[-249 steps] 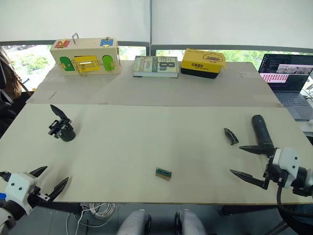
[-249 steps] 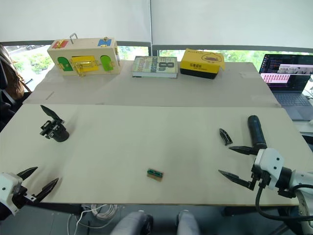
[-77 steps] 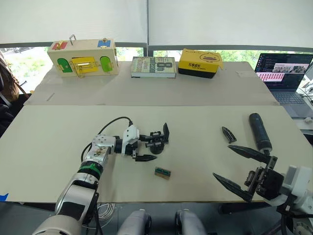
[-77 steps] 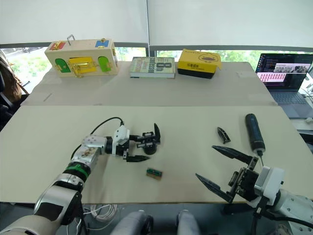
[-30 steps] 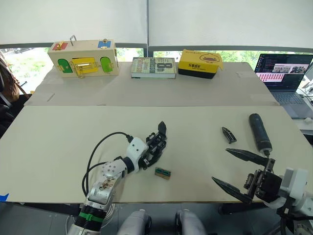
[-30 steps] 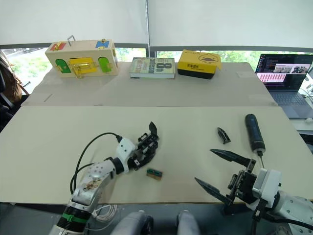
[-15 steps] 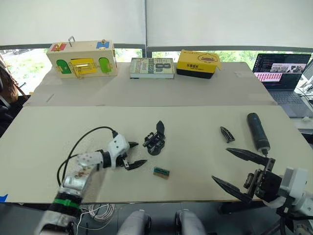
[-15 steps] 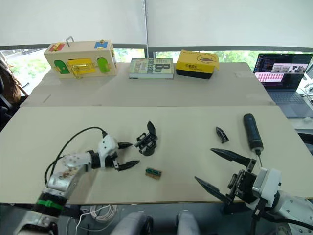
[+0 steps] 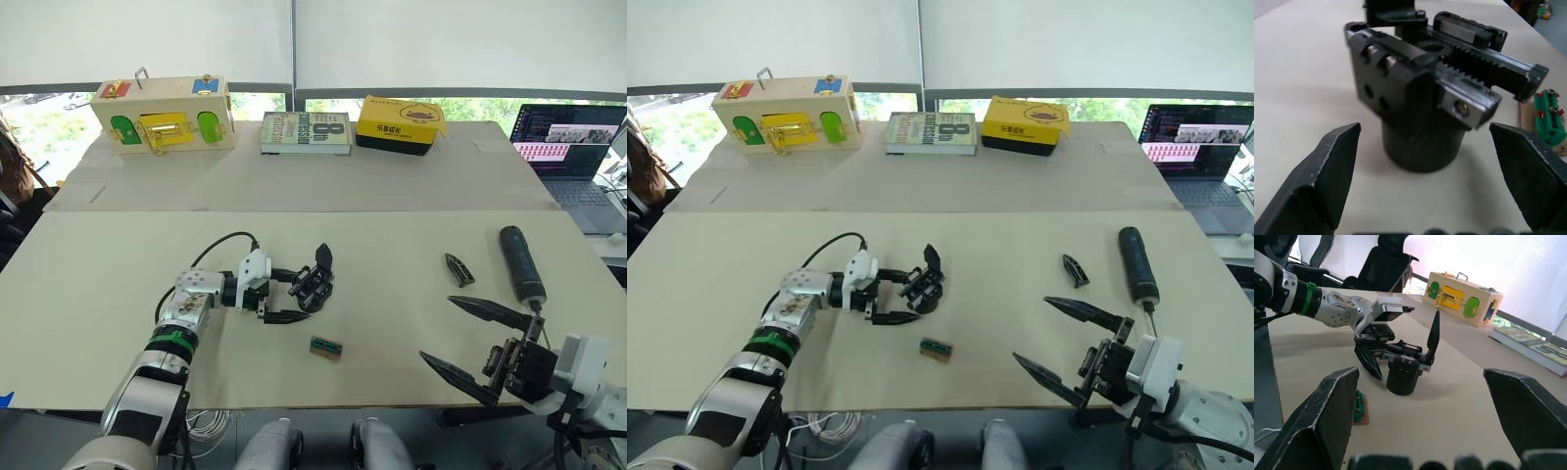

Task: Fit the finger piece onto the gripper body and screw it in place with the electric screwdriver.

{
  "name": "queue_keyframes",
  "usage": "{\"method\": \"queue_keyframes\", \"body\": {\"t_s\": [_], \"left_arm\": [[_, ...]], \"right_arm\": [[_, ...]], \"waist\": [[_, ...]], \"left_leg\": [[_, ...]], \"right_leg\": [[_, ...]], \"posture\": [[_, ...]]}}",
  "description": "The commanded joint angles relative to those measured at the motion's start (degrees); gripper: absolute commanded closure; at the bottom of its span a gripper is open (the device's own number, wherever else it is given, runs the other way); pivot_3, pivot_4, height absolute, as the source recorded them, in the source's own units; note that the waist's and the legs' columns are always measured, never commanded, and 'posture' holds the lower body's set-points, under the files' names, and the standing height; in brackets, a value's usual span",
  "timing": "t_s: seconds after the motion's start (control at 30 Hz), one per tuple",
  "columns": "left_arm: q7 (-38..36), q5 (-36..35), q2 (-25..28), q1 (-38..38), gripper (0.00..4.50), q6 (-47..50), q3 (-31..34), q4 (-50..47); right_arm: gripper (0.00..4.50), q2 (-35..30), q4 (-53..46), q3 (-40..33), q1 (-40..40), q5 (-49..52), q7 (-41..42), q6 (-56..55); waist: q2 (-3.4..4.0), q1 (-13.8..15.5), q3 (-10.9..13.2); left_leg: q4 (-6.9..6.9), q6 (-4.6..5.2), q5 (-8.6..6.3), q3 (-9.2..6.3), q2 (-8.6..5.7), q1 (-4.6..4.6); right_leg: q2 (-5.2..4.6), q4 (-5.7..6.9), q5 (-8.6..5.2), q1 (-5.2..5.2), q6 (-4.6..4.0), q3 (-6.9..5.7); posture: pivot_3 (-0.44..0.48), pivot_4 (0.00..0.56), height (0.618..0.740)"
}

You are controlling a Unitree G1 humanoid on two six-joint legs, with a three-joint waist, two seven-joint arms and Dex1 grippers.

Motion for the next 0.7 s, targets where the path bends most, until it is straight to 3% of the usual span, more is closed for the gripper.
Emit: {"method": "queue_keyframes", "body": {"t_s": [0.03, 0.37, 0.47, 0.57, 0.7], "left_arm": [[-2.0, 1.7, -0.9, -2.3, 0.06, -3.7, -0.5, 3.4], [-1.1, 2.2, -3.7, -4.1, 0.06, -7.3, 1.6, 8.4], [-1.5, 2.1, -4.0, -2.6, 0.75, -7.5, 1.7, 6.9], [1.0, 2.1, -3.9, -1.3, 2.16, -8.3, 2.6, 5.1], [5.0, 1.1, -2.8, 3.4, 2.18, -3.9, 3.3, -4.7]], "right_arm": [[0.0, -0.2, -1.3, -1.3, -0.3, 0.1, -0.7, -1.1], [0.0, -0.3, -2.9, -2.0, 1.6, -0.1, -1.9, -0.9], [0.0, -0.5, -3.4, -1.8, 1.8, 0.0, -2.2, -0.5], [0.0, -0.8, -3.7, -1.6, 1.6, 0.2, -2.5, 0.1], [0.0, -1.2, -4.0, -0.6, 1.2, 0.7, -2.8, 1.4]], "waist": [[0.0, 0.0, 0.0], [-0.01, 0.2, 0.0], [-0.01, 0.1, 0.0], [0.0, 0.1, 0.0], [0.0, 0.1, 0.0]], "left_leg": [[0.01, 0.0, 0.0, 0.0, 0.0, 0.01], [0.08, 0.01, 0.01, 0.01, 0.0, 0.02], [0.08, 0.01, 0.01, 0.0, 0.0, 0.03], [0.08, 0.02, 0.01, 0.01, 0.0, 0.04], [0.08, 0.01, 0.01, 0.01, 0.0, 0.07]], "right_leg": [[0.01, 0.01, -0.02, 0.01, 0.03, 0.0], [0.04, 0.02, -0.24, 0.08, 0.46, -0.02], [0.04, 0.03, -0.24, 0.08, 0.46, -0.02], [0.05, 0.04, -0.24, 0.08, 0.45, -0.02], [-0.01, 0.05, -0.24, 0.11, 0.45, 0.04]], "posture": [[0.0, 0.15, 0.74], [0.0, 0.15, 0.74], [0.0, 0.15, 0.74], [0.0, 0.15, 0.74], [0.0, 0.15, 0.74]]}}
